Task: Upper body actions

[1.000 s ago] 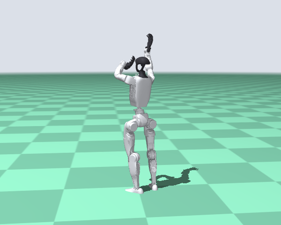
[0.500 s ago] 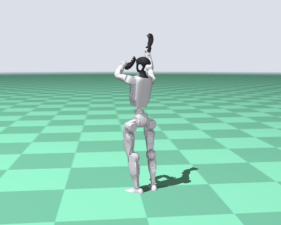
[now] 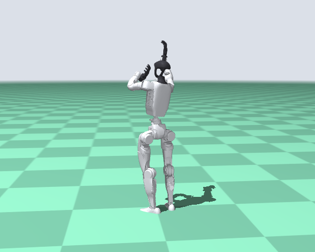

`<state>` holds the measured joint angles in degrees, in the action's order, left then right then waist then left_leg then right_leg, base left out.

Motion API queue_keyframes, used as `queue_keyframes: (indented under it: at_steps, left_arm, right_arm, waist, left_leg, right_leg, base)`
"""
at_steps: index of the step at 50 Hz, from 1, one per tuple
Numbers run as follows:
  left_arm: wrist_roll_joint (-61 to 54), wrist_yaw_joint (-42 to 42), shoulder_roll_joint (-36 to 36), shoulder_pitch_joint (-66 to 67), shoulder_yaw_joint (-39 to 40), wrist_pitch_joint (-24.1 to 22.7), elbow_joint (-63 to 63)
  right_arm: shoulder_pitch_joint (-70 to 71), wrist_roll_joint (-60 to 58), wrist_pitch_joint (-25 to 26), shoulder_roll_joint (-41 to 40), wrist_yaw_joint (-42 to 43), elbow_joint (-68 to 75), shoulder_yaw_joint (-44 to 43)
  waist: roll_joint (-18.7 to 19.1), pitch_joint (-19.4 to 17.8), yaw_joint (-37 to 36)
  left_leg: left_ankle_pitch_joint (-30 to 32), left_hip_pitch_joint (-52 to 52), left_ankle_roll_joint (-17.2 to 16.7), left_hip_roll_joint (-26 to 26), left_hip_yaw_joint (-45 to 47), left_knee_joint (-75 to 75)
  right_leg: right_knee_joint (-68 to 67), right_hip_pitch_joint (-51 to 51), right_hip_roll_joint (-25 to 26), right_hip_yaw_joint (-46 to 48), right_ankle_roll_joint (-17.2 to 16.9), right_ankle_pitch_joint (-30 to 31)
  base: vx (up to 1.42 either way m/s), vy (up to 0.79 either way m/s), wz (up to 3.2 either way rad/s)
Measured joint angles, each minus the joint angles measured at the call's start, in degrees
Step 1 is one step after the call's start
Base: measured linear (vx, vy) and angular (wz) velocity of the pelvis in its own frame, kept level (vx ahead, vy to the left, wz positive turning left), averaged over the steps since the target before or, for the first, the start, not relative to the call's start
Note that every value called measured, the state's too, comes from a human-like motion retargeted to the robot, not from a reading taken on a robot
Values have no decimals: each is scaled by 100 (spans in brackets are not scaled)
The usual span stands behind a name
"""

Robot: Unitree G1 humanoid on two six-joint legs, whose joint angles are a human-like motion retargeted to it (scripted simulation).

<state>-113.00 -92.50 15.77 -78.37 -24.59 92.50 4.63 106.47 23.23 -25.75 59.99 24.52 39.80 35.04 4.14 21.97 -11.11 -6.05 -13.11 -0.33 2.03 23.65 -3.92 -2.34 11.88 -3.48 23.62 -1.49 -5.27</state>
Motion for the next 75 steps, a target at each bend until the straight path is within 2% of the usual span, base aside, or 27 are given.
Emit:
queue_keyframes:
  at_steps: [5,8,12,15,17,22,27,32,35,39,42,45,47,50,53,55,60,63,70,75]
  left_arm:
    - [0,0,321,1361,-157,0,-1539]
    - [0,0,778,2413,-194,0,-2752]
    - [0,0,1345,3964,-51,0,-4036]
    - [0,0,1410,5111,212,0,-4304]
    - [0,0,1204,5905,406,0,-4177]
    - [0,0,-165,7643,667,0,-3081]
    - [0,0,-2263,8215,1143,0,-478]
    - [0,0,-3890,7834,2398,0,2307]
    - [0,0,-4318,7442,3553,0,3988]
    - [0,0,-4114,6922,5246,0,6301]
    - [0,0,-3826,6713,6533,0,7599]
    - [0,0,-3571,6645,7561,0,8654]
    - [0,0,-3482,6704,7888,0,9189]
    - [0,0,-3489,6907,7923,0,9277]
    - [0,0,-3622,6868,7873,0,9277]
    - [0,0,-3599,6707,7984,0,9131]
    - [0,0,-3520,6575,7962,0,9050]
    - [0,0,-3454,6751,7916,0,9269]
    - [0,0,-3516,6792,7789,0,9277]
    - [0,0,-3479,6832,7726,0,9277]
  right_arm:
    - [-2449,-1215,-186,136,291,-2366,-1698]
    - [-4236,-2036,-392,-217,416,-3497,-3036]
    - [-6726,-2798,-729,-1168,433,-4546,-4638]
    - [-8166,-3136,-872,-1971,516,-4729,-5242]
    - [-8937,-3421,-858,-2535,490,-4568,-5352]
    - [-10205,-4401,-406,-3816,-169,-3272,-5232]
    - [-10680,-4984,613,-4450,-1219,-817,-4942]
    - [-10903,-4845,1677,-4688,-3132,1615,-4919]
    - [-10980,-4890,2123,-4646,-3327,3173,-4990]
    - [-11017,-4948,2744,-4602,-3341,5116,-4771]
    - [-11137,-4776,3131,-4821,-3484,5657,-4617]
    - [-11315,-4537,3058,-5105,-3499,5586,-4433]
    - [-11388,-4447,2924,-5251,-3517,5493,-4155]
    - [-11454,-4426,2889,-5331,-3367,5422,-3926]
    - [-11418,-4302,2847,-5297,-2966,5316,-3929]
    - [-11421,-4287,2893,-5295,-3030,5320,-3914]
    - [-11177,-4629,2974,-5223,-3536,5080,-3534]
    - [-11071,-5074,2903,-5170,-3582,4865,-3248]
    - [-11125,-5918,2885,-5188,-3695,4730,-2711]
    - [-11289,-5850,2906,-5236,-3565,4689,-2848]
  waist:
    - [211,-113,-42]
    - [260,-230,143]
    - [140,-429,420]
    - [-45,-623,487]
    - [-172,-748,476]
    - [-386,-916,570]
    - [-501,-1035,602]
    - [-562,-1249,483]
    - [-533,-1320,262]
    - [-478,-1440,-21]
    - [-454,-1580,-139]
    - [-428,-1692,-121]
    - [-495,-1739,-159]
    - [-634,-1752,8]
    - [-659,-1736,646]
    - [-630,-1680,891]
    - [-530,-1745,1562]
    - [-511,-1785,1733]
    - [-577,-1747,1448]
    - [-646,-1718,1229]
  left_leg:
    - [-7,138,17,-5,10,-24]
    - [3,187,24,2,-15,-34]
    - [19,238,23,-2,-35,-37]
    - [32,281,19,-20,-22,-31]
    - [37,331,13,-39,-8,-28]
    - [42,512,-2,-74,46,-20]
    - [67,701,14,-96,33,4]
    - [105,847,30,-104,-42,13]
    - [114,961,41,-99,-59,24]
    - [103,1098,51,-91,-33,32]
    - [97,1179,48,-85,-34,34]
    - [90,1218,42,-88,-34,35]
    - [67,1235,46,-156,153,50]
    - [-6,1346,-106,-82,181,48]
    - [-10,1171,-243,-5,-351,-199]
    - [-5,1108,-268,16,-598,-261]
    - [175,930,-21,-184,-1163,-178]
    - [227,928,3,-223,-1298,-112]
    - [188,1050,-6,-212,-755,-15]
    - [159,1122,-106,-151,-522,-27]
  right_leg:
    - [-5,-137,16,-9,24,13]
    - [-8,-201,25,5,30,15]
    - [1,-264,25,21,38,29]
    - [9,-292,5,13,43,52]
    - [10,-322,-20,5,45,70]
    - [2,-442,-80,-35,40,113]
    - [-6,-614,-100,-18,37,136]
    - [16,-812,-101,57,33,144]
    - [24,-934,-79,78,36,144]
    - [35,-1057,-43,64,49,144]
    - [44,-1143,-24,57,61,131]
    - [54,-1192,-3,48,84,110]
    - [143,-1274,194,-107,271,-1]
    - [159,-1263,122,-138,237,24]
    - [178,-1328,-98,349,140,69]
    - [168,-1315,-193,598,78,131]
    - [305,-1384,-146,1212,46,256]
    - [350,-1409,-162,1346,16,291]
    - [304,-1347,-18,815,157,160]
    - [265,-1334,-43,564,190,130]
  base:
    - [6,-4,-1]
    - [3,-10,7]
    - [-1,-10,5]
    - [0,-11,-1]
    - [-1,-9,-4]
    - [0,-6,-6]
    - [-9,-4,3]
    - [-5,-7,13]
    - [1,-2,3]
    - [2,-3,-2]
    - [9,-10,1]
    - [7,-7,-8]
    - [4,-2,-61]
    - [0,-1,5]
    - [-4,-2,135]
    - [-5,-1,119]
    - [-1,-4,99]
    - [3,-2,39]
    - [-1,2,-64]
    - [3,0,-44]
